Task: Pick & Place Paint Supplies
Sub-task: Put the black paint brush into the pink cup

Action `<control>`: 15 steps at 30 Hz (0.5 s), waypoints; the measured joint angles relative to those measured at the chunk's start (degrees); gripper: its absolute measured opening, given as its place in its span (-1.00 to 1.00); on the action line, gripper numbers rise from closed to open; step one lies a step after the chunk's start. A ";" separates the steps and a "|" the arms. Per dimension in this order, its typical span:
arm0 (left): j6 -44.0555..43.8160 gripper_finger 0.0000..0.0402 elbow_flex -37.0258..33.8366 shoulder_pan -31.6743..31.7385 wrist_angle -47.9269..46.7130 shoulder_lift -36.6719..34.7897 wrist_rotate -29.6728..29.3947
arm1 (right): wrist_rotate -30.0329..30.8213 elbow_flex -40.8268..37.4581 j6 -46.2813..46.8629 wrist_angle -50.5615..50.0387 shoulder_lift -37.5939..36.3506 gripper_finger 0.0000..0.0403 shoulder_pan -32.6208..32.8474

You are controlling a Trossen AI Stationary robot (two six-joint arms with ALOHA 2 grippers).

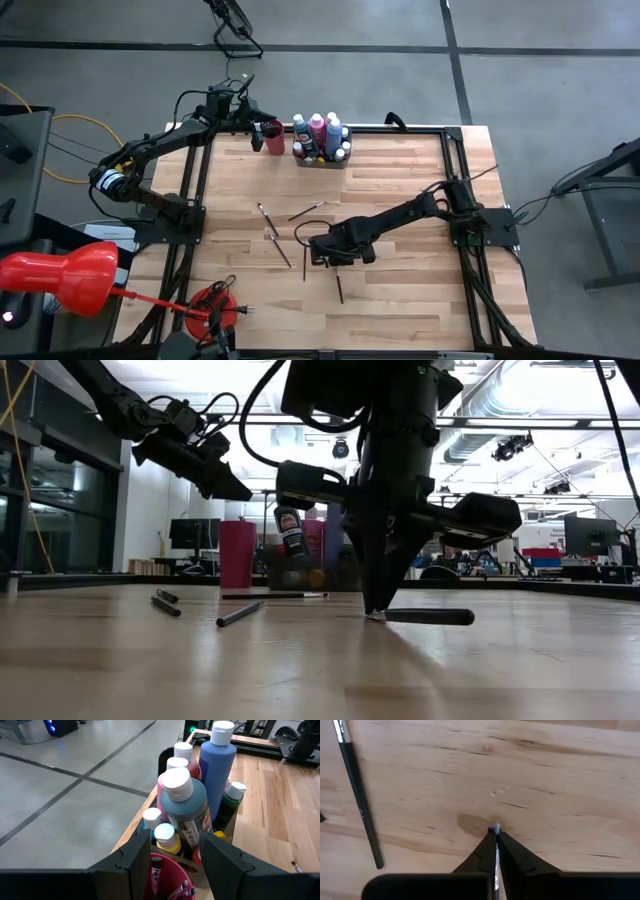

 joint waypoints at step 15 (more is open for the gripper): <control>-0.28 -0.18 0.00 0.00 0.22 -0.02 9.78 | 17.38 -0.26 -11.04 -4.27 -11.43 -0.99 -3.56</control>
